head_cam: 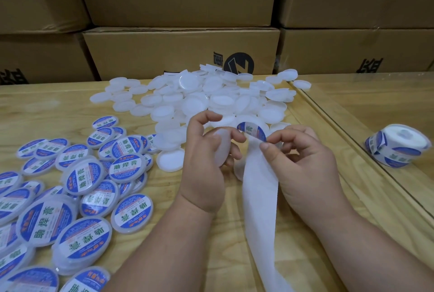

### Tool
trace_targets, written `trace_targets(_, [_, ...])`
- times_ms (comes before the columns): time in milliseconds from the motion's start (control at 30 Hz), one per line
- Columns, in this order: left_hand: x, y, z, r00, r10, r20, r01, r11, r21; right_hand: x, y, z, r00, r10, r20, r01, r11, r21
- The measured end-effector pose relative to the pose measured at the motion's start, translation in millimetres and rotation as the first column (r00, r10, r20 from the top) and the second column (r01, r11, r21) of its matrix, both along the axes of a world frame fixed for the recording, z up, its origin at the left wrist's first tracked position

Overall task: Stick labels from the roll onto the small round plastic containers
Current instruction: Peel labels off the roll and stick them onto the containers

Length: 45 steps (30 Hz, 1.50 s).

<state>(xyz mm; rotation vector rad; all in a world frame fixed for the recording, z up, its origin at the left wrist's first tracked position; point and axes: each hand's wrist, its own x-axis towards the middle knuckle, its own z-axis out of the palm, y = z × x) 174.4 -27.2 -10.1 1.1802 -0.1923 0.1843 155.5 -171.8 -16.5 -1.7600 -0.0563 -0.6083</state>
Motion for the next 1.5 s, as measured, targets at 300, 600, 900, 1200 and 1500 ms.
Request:
trace_targets(300, [7.6, 4.1, 1.3, 0.982, 0.050, -0.181, -0.079, 0.984, -0.161, -3.9, -0.4, 2.0, 0.984, 0.157, -0.087, -0.150, 0.986, 0.080])
trace_targets(600, [3.4, 1.2, 4.2, 0.984, -0.081, -0.155, 0.063, 0.991, -0.122, -0.7, -1.1, 2.5, 0.943, 0.277, -0.183, -0.243, 0.952, 0.186])
trace_targets(900, [8.4, 0.3, -1.7, 0.980, -0.173, -0.102, 0.174, 0.985, -0.003, 2.1, -0.2, 0.4, 0.944, 0.232, -0.234, -0.207, 0.970, 0.124])
trace_targets(1200, [8.6, -0.3, 0.1, 0.974, -0.191, -0.125, 0.196, 0.980, 0.030, 3.4, -0.1, -1.4, 0.943, 0.231, -0.239, -0.213, 0.972, 0.100])
trace_targets(1500, [8.1, -0.9, 0.8, 0.969, -0.203, -0.143, 0.207, 0.978, 0.016, 3.8, 0.3, -1.0, 0.946, 0.228, -0.231, -0.211, 0.973, 0.096])
